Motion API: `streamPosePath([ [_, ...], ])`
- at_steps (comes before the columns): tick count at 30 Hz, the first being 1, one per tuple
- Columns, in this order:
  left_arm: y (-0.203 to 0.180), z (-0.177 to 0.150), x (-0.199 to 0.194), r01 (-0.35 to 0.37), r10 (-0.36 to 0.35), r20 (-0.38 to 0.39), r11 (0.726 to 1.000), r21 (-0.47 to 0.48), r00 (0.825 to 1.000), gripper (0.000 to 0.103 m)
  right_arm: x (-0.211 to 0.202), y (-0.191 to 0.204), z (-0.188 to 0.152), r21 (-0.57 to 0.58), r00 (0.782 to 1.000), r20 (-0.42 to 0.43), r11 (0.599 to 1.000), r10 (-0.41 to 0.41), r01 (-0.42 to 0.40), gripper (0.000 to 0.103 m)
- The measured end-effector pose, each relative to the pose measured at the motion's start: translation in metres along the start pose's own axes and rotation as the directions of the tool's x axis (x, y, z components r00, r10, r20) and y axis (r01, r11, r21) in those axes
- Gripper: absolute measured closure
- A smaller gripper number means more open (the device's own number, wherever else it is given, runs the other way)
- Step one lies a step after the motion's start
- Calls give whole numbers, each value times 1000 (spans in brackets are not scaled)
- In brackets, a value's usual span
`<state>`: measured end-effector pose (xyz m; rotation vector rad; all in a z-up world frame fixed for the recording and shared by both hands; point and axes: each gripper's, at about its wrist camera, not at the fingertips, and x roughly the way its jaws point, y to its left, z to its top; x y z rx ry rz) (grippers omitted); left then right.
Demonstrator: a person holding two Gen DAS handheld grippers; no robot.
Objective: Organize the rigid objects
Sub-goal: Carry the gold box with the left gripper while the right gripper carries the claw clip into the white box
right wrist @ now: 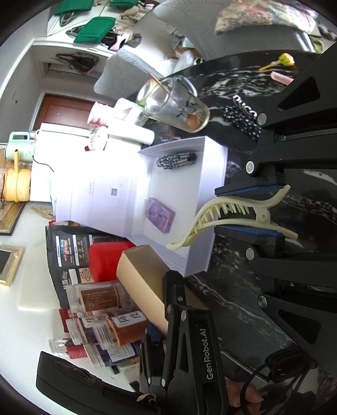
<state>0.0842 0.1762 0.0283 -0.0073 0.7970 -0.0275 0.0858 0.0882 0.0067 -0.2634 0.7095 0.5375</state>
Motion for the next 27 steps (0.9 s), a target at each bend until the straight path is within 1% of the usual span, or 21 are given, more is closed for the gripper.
streamPosePath([
  [7, -2, 23, 3, 11, -11, 38, 1000, 14, 999, 58, 1, -10, 19, -5, 999, 23, 1000, -23, 23, 82],
  [12, -4, 40, 7, -4, 2, 70, 1000, 24, 998, 58, 5, -18, 30, -7, 999, 37, 999, -31, 31, 82],
  [20, -4, 65, 25, -5, 3, 81, 999, 35, 997, 58, 18, -33, 48, -14, 999, 40, 999, -37, 37, 82],
  [27, -1, 87, 48, -4, 2, 85, 1000, 31, 996, 58, 36, -48, 65, -12, 998, 37, 999, -52, 52, 82],
])
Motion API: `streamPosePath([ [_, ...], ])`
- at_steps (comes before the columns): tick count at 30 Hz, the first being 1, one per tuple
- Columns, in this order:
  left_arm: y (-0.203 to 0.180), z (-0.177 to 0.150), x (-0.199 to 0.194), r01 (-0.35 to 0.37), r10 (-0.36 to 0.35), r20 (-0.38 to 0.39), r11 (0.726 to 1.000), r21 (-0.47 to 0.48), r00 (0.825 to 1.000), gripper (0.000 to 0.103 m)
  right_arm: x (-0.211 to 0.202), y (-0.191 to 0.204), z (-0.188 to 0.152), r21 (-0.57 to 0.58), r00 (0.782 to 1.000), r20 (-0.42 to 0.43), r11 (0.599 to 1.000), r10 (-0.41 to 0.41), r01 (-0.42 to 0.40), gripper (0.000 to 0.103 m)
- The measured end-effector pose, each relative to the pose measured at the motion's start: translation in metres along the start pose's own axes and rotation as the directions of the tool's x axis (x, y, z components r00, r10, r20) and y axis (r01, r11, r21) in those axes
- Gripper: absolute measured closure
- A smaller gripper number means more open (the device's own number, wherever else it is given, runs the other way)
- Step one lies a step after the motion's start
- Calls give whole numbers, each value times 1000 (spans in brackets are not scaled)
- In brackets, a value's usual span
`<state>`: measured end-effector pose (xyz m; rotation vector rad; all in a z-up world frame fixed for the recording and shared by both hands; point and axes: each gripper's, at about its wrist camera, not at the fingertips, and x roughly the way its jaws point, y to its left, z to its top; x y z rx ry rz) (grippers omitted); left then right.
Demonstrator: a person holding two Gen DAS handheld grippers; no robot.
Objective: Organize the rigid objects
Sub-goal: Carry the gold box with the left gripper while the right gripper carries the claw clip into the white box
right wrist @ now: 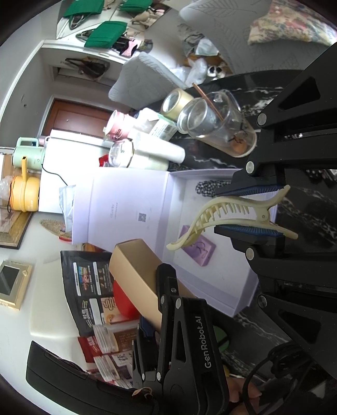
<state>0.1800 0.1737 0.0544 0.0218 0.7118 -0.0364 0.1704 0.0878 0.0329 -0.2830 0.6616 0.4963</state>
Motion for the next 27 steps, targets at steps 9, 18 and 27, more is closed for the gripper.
streamPosePath([
  [9, 12, 24, 29, -15, 16, 20, 999, -30, 1000, 58, 23, -14, 23, -1, 1000, 12, 1000, -22, 22, 82],
  [18, 34, 29, 68, -48, 47, -21, 996, -80, 999, 58, 55, -22, 36, 14, 1000, -6, 1000, -24, 24, 82],
  [27, 52, 16, 111, -62, 50, -119, 993, -105, 992, 58, 102, -24, 33, 39, 996, -82, 999, -24, 28, 82],
])
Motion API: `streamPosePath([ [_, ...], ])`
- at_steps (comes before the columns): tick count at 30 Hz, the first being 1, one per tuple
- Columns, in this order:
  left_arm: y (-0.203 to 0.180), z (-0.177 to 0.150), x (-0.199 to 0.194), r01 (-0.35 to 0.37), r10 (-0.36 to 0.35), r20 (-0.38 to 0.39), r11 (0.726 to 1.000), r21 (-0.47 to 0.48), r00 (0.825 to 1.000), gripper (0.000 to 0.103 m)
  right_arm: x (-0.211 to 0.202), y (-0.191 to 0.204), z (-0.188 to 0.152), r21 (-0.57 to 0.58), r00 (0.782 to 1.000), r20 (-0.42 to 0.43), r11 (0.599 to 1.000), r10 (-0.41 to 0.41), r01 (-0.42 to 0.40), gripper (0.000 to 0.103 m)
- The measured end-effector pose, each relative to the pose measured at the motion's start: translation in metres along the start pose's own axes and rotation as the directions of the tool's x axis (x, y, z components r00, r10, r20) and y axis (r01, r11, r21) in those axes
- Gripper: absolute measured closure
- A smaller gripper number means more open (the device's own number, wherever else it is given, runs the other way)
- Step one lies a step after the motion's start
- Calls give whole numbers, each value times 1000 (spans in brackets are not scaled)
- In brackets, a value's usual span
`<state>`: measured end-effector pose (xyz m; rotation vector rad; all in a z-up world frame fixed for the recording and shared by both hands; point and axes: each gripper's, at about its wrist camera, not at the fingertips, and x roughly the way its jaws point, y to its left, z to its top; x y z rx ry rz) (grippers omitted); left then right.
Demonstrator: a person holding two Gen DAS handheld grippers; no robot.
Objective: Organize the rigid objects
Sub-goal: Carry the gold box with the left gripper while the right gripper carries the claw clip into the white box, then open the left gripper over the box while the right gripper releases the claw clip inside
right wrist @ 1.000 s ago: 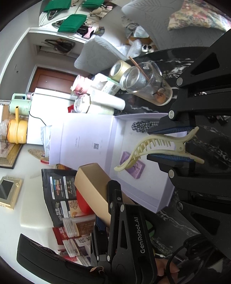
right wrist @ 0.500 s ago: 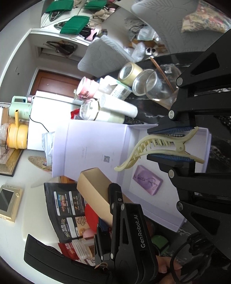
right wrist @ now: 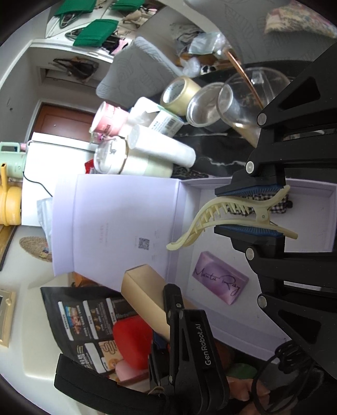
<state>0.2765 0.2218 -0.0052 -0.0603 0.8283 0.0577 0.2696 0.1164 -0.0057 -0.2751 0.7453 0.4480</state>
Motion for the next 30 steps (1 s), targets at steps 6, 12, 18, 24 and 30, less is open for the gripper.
streamPosePath([
  [6, 0, -6, 22, 14, -14, -69, 1000, 0, 998, 58, 24, -4, -4, 15, 999, -49, 1000, -18, 19, 82],
  [12, 2, -13, 35, 36, -39, -129, 999, -22, 991, 58, 39, -9, -9, 34, 996, -84, 999, -7, 10, 82],
  [18, -3, -14, 46, 15, -20, -170, 999, -29, 985, 58, 42, -12, -9, 45, 996, -92, 999, -19, 23, 82],
  [24, -6, -15, 50, -3, -6, -213, 999, -42, 977, 58, 42, -12, -10, 39, 995, -96, 999, -31, 34, 76],
  [30, -13, -17, 53, -19, 14, -237, 1000, -18, 971, 57, 37, -15, -9, 38, 995, -88, 998, -43, 47, 76],
])
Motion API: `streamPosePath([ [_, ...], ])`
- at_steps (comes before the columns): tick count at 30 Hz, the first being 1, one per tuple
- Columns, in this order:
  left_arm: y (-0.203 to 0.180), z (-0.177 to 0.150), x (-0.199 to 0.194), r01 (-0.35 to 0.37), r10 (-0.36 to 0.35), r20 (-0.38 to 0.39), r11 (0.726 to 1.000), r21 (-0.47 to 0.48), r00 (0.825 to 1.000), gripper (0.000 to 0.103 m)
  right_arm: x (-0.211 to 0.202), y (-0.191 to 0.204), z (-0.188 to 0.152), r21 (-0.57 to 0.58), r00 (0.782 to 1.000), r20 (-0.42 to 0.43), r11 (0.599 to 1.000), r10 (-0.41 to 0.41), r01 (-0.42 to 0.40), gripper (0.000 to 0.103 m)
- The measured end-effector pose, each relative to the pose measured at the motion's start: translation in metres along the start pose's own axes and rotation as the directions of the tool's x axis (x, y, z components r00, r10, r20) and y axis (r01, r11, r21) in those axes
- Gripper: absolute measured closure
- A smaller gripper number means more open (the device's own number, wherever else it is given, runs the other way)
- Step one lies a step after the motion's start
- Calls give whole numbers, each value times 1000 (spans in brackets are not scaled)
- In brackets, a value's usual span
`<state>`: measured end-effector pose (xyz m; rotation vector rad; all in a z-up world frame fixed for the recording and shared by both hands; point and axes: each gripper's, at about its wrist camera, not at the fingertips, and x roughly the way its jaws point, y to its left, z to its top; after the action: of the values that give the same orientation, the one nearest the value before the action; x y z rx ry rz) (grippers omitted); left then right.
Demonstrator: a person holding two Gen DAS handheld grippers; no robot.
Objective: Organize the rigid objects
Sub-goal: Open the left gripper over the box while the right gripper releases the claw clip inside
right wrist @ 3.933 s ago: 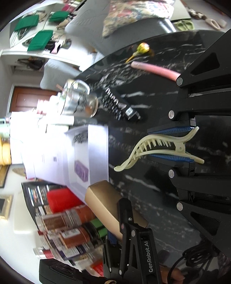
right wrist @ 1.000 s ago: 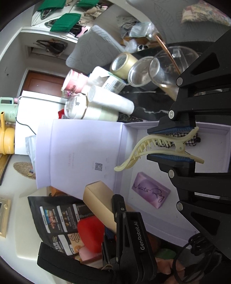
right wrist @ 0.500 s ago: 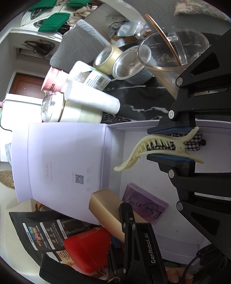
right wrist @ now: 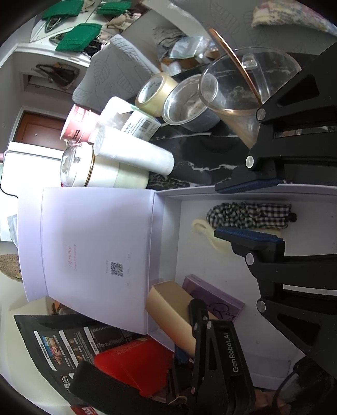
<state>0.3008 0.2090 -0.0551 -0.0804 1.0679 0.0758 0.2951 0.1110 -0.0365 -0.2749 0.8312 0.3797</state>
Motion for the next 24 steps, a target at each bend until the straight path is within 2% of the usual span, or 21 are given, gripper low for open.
streamPosePath([
  [6, -3, 1, -12, -27, 26, 40, 1000, 14, 999, 54, -7, -3, 0, 6, 1000, 13, 1000, -8, 8, 73],
  [18, -2, -4, -43, 17, -19, 84, 1000, 15, 996, 54, -36, -3, 1, 17, 998, 61, 1000, -9, 8, 73],
  [24, -10, -2, -65, 31, -34, 140, 999, 25, 990, 54, -58, -5, 0, 29, 995, 94, 999, -17, 14, 73],
])
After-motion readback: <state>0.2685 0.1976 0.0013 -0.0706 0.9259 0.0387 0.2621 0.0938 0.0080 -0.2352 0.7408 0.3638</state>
